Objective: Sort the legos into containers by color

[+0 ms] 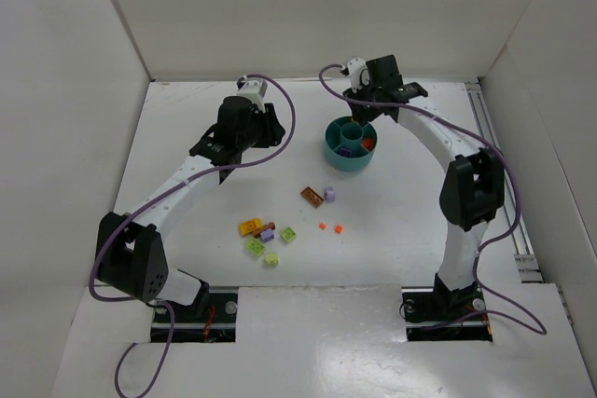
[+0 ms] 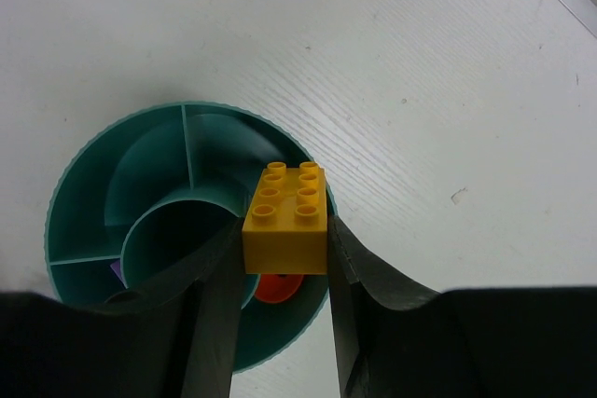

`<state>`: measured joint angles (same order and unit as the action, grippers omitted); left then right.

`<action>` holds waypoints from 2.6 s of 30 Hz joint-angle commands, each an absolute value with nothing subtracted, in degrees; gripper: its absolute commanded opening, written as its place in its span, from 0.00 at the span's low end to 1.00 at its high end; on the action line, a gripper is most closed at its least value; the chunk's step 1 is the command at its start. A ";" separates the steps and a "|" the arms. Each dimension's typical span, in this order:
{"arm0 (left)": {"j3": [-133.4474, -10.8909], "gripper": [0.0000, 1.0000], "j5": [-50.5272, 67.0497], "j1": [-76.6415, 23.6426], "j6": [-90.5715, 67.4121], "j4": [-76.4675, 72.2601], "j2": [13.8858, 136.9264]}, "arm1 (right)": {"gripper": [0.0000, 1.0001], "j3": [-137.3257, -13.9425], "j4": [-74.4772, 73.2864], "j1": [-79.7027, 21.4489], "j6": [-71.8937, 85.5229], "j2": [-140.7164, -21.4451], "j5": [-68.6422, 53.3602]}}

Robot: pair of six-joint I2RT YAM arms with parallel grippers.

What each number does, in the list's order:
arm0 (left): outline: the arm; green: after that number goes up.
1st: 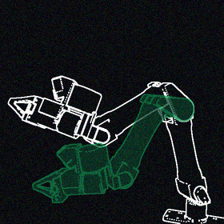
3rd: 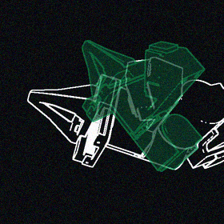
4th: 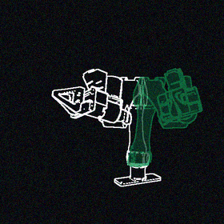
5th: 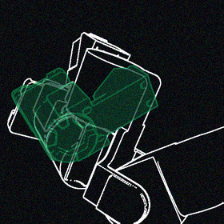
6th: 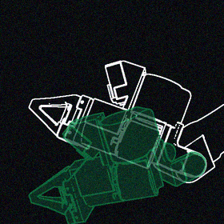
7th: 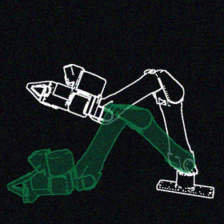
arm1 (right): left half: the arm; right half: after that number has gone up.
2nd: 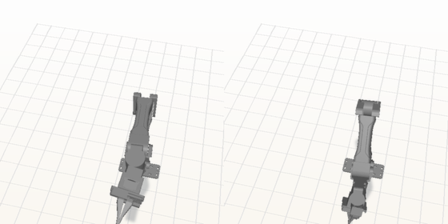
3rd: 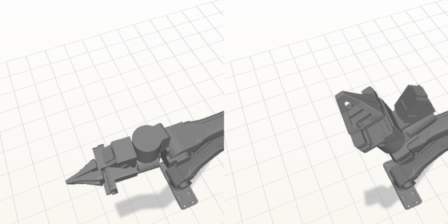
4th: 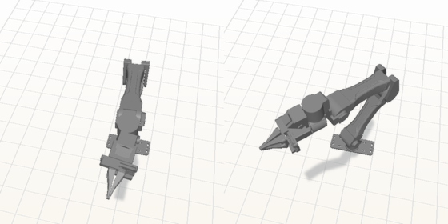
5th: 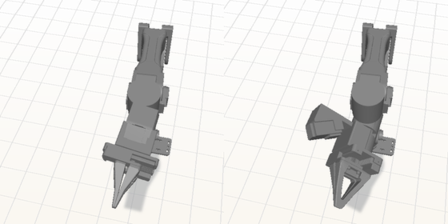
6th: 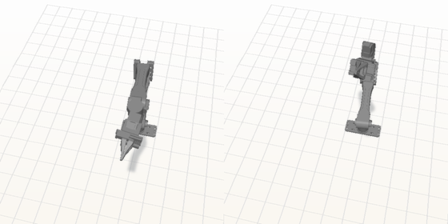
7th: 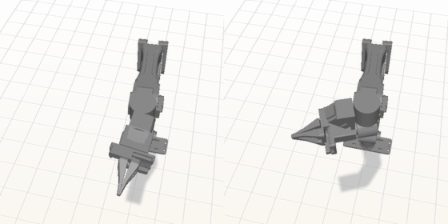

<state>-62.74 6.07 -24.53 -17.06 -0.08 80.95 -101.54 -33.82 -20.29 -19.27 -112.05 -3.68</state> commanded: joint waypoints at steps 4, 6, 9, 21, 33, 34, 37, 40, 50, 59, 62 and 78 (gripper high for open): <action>-63.54 0.00 7.12 -24.17 -17.05 -0.88 79.89 | 0.34 -99.59 -28.13 -18.98 -17.23 -111.71 -4.56; -63.54 0.00 7.12 -24.17 -17.05 -0.88 79.89 | 0.33 -97.92 -24.19 -18.28 -16.61 -110.48 -7.81; -63.54 0.00 7.65 -24.17 -17.05 -0.88 79.89 | 0.32 -94.93 -19.71 -18.28 -15.39 -107.59 -9.84; -64.07 0.00 7.65 -24.17 -17.05 -0.88 80.42 | 0.29 -93.25 -17.14 -18.28 -15.38 -103.10 -7.91; -65.21 0.00 7.65 -24.17 -15.91 -0.35 81.56 | 0.29 -93.78 -20.39 -18.28 -15.91 -107.40 -7.91; -65.21 0.00 7.65 -24.17 -15.91 -0.35 81.56 | 0.29 -93.78 -20.39 -18.28 -15.91 -107.40 -7.91; -65.21 0.00 7.65 -24.17 -15.91 -0.35 81.56 | 0.29 -93.25 -20.39 -18.28 -15.91 -108.45 -7.91; -64.69 0.00 7.65 -24.17 -15.91 -0.35 81.56 | 0.29 -93.78 -21.79 -18.28 -15.21 -109.07 -6.33; -64.16 0.00 7.65 -24.17 -15.91 -1.40 81.04 | 0.43 -94.39 -24.70 -18.81 -13.80 -109.60 -6.94; -63.63 0.00 7.65 -24.17 -15.91 -1.41 81.04 | 0.30 -96.67 -26.45 -18.81 -12.74 -109.60 -5.10; -63.63 0.00 7.65 -24.17 -15.91 -1.41 80.42 | 0.30 -97.29 -27.95 -18.81 -13.44 -109.60 -3.87; -64.16 0.00 7.12 -24.17 -15.91 -2.55 81.56 | 0.12 -101.33 -38.93 -18.28 -22.06 -108.02 -4.48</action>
<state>-62.74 7.07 -24.53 -16.58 -0.23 82.35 -97.60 -35.29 -18.70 -20.14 -109.58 -4.64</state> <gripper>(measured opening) 0.332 0.424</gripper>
